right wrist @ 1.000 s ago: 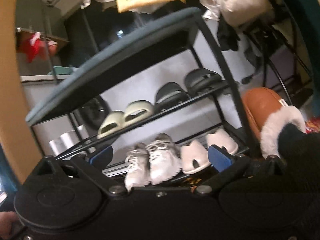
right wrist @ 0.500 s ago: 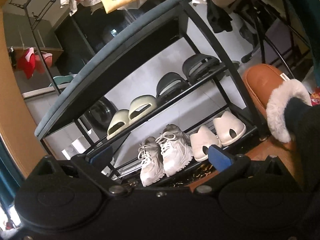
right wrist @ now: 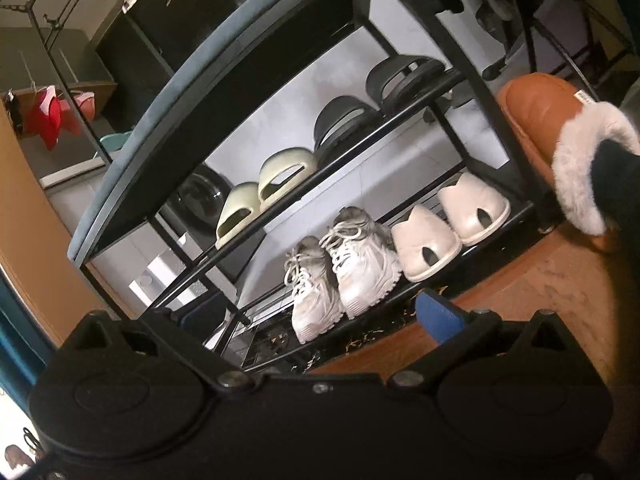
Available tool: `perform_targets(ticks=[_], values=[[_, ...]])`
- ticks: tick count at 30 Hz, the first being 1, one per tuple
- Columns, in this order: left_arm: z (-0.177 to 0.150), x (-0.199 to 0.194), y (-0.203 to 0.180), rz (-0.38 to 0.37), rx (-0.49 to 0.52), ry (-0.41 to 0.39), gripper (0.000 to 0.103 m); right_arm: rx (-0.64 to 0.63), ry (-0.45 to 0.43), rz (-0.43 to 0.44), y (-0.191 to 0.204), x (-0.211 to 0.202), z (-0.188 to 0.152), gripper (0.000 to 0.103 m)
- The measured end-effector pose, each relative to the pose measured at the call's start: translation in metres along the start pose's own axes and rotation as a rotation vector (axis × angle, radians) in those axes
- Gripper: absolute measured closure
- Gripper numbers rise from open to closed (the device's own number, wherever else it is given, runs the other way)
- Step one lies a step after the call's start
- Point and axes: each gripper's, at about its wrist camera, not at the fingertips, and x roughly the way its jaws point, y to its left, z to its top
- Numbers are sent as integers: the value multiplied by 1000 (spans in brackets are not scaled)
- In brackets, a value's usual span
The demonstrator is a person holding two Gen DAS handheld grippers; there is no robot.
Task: Organize scattered shoes
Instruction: 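Grasp the white floral-embroidered flat with the left tool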
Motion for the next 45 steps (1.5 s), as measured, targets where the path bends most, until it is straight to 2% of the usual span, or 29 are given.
perform_targets(ticks=[1,2,4,7,10,13,16,18,20,27,34,40,42,45], values=[[2,5,5,-68,-25,24,1,0,17,4,1,1,-1,0],[3,9,11,-101,-85,52,1,1,36,7,1,2,-3,0],[1,23,32,-171,-314,144,1,7,56,12,2,6,-4,0],[-6,38,60,-177,-589,190,1,16,78,17,3,11,-5,0],[-6,45,67,-128,-637,171,1,26,83,32,4,12,-5,0],[3,50,62,-129,-638,127,1,21,94,32,5,13,-6,0],[22,52,42,-129,-524,49,1,27,106,34,6,14,-7,0],[30,57,30,-125,-479,15,1,27,113,36,7,14,-7,0],[38,65,22,-116,-478,8,2,31,120,42,8,16,-7,0],[52,92,9,-119,-553,21,2,53,159,52,9,23,-8,0],[45,111,22,-54,-605,38,2,93,182,39,6,29,-8,0],[61,125,14,-67,-552,14,2,101,207,31,4,33,-10,0],[67,131,10,-76,-548,34,2,98,208,31,5,34,-10,0],[65,138,11,-36,-547,74,5,109,217,30,4,35,-10,0]])
